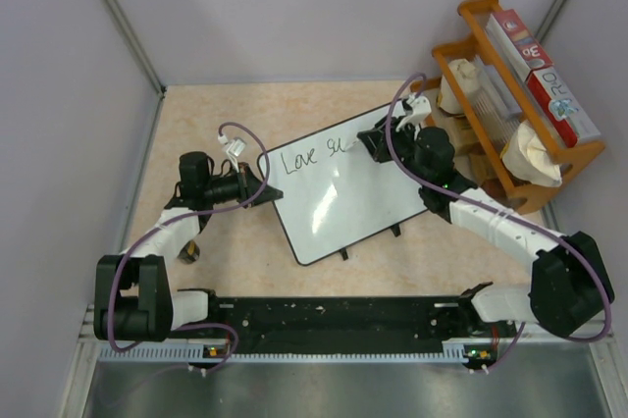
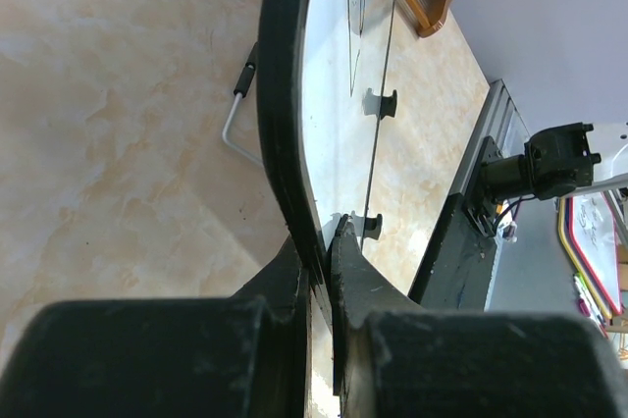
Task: Write a sentence on the whiteboard
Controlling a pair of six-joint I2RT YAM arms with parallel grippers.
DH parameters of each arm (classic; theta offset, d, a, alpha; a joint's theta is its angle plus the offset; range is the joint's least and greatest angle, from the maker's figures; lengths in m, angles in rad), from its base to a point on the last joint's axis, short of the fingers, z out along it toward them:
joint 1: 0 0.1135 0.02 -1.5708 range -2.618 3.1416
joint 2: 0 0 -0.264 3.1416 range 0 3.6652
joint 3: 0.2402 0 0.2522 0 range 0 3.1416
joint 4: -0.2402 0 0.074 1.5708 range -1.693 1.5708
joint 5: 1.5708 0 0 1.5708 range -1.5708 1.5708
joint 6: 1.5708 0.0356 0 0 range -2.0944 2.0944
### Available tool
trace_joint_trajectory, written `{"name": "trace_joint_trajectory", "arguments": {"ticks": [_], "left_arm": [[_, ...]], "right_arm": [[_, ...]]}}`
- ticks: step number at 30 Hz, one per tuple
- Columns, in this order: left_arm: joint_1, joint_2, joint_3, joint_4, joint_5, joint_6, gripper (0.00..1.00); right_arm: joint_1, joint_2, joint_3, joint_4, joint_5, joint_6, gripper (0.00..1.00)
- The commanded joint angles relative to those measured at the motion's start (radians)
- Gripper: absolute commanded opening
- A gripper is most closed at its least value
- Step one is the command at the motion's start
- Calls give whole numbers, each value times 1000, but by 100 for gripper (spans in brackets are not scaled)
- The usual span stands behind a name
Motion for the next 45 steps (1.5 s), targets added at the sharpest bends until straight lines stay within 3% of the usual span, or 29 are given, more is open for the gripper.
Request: {"name": "trace_joint_trajectory", "arguments": {"ticks": [1, 20, 45], "left_arm": [[-30, 4, -9, 2, -118, 231, 0], [-31, 10, -5, 1, -118, 234, 0], [-34, 11, -3, -6, -121, 238, 0]], "right_arm": [[-7, -44, 23, 7, 12, 0, 0], [-27, 21, 173, -25, 32, -28, 0], [-33, 32, 56, -27, 26, -21, 0]]}}
